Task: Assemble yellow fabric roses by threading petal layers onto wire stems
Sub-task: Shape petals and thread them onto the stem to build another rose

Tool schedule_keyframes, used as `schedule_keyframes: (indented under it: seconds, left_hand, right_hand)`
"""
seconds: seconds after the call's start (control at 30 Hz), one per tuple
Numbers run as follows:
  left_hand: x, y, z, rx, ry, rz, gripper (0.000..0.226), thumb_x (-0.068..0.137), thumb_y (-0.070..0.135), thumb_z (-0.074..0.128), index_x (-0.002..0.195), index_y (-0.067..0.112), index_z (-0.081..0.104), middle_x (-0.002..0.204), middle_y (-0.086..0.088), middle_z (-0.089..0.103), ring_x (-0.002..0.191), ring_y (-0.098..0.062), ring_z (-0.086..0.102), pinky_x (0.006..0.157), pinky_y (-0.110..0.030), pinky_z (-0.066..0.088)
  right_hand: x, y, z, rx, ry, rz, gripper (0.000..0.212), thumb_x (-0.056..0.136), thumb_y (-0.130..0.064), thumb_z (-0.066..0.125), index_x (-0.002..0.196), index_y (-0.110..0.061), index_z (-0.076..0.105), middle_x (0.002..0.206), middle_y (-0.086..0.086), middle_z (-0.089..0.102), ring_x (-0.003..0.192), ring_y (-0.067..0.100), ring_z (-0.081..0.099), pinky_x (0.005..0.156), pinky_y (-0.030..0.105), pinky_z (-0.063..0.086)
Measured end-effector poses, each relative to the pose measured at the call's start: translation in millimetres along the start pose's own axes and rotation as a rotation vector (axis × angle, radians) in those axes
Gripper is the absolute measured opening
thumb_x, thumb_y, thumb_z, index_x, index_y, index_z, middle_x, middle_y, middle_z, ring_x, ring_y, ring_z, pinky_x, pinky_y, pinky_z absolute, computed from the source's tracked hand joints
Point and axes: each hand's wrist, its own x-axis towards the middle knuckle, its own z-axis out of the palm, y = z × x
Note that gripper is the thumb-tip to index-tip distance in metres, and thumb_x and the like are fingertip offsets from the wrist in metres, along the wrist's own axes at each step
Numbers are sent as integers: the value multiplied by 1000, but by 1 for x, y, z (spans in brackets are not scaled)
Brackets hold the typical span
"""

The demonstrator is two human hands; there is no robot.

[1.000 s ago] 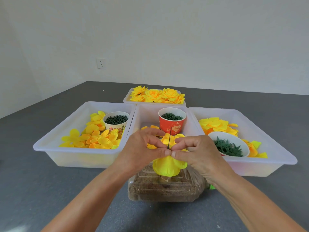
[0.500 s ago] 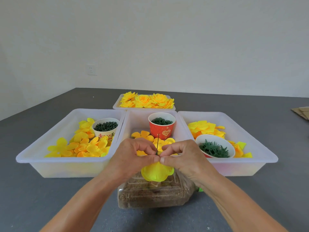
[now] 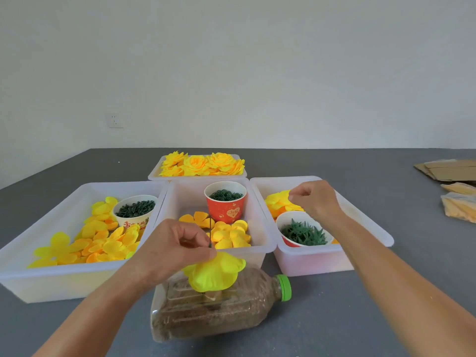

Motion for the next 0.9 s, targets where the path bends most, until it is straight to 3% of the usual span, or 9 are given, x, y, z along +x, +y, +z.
schedule_keyframes:
  seconds: [0.13, 0.33, 0.5, 0.63, 0.7, 0.77, 0.8, 0.83, 0.9]
  left_hand:
    - [3, 1, -2, -14, -31, -17, 23, 66, 2, 81, 51, 11, 66, 72, -15, 67, 67, -13, 62, 64, -21, 49]
    - [3, 5, -3, 37, -44, -28, 26, 70, 2, 79, 52, 16, 67, 73, -10, 69, 70, -14, 63, 66, -23, 50]
    - [2, 5, -3, 37, -29, -35, 31, 72, -5, 74, 51, 17, 67, 72, -9, 68, 71, -14, 63, 67, -23, 51]
    - [2, 4, -3, 28, -25, -28, 28, 72, -2, 76, 52, 18, 68, 74, -12, 68, 71, -14, 63, 68, -26, 51]
    - [3, 3, -3, 29, -28, -23, 27, 71, -1, 77, 53, 17, 68, 74, -14, 68, 71, -14, 63, 69, -28, 51]
    - [3, 2, -4, 32, -32, -18, 28, 72, -2, 75, 54, 18, 68, 75, -14, 69, 71, -16, 63, 70, -30, 51]
    - [3, 2, -4, 32, -33, -17, 28, 72, -2, 74, 55, 18, 69, 76, -14, 69, 72, -17, 63, 70, -31, 51]
    - [2, 1, -5, 31, -34, -15, 28, 73, -2, 74, 55, 18, 69, 76, -14, 69, 72, -18, 63, 70, -31, 51]
    - [2, 1, -5, 27, -38, -12, 29, 73, -2, 74, 54, 19, 68, 75, -14, 69, 72, -19, 62, 69, -31, 51]
  right_hand:
    - [40, 22, 9, -243, -67, -18, 22, 84, -18, 67, 104, -12, 69, 116, 2, 62, 104, 19, 58, 84, 26, 43]
    - [70, 23, 41, -517, -243, -110, 42, 93, -18, 52, 135, -18, 48, 145, 3, 40, 135, 20, 32, 107, 32, 28]
    - [73, 29, 57, -834, -383, -41, 50, 92, -7, 42, 141, -16, 40, 147, 6, 37, 134, 27, 35, 106, 41, 30]
    - [74, 35, 62, -837, -411, -59, 54, 92, -9, 47, 144, -14, 34, 150, 7, 34, 136, 25, 33, 105, 38, 35]
    - [76, 33, 62, -795, -384, -67, 52, 88, -8, 51, 139, -17, 44, 144, 5, 42, 131, 25, 39, 102, 38, 39]
    - [78, 34, 65, -755, -358, -71, 25, 83, -4, 53, 105, -12, 65, 107, 10, 61, 104, 29, 53, 82, 32, 47]
    - [77, 32, 66, -757, -339, -66, 11, 81, -1, 53, 78, -9, 60, 81, 10, 57, 86, 29, 51, 66, 27, 45]
    - [79, 33, 67, -763, -314, -52, 21, 80, 0, 53, 62, -8, 49, 65, 7, 47, 75, 26, 46, 53, 24, 37]
    - [80, 28, 66, -803, -342, 0, 29, 80, 1, 53, 56, -10, 40, 59, 4, 41, 63, 22, 42, 44, 23, 28]
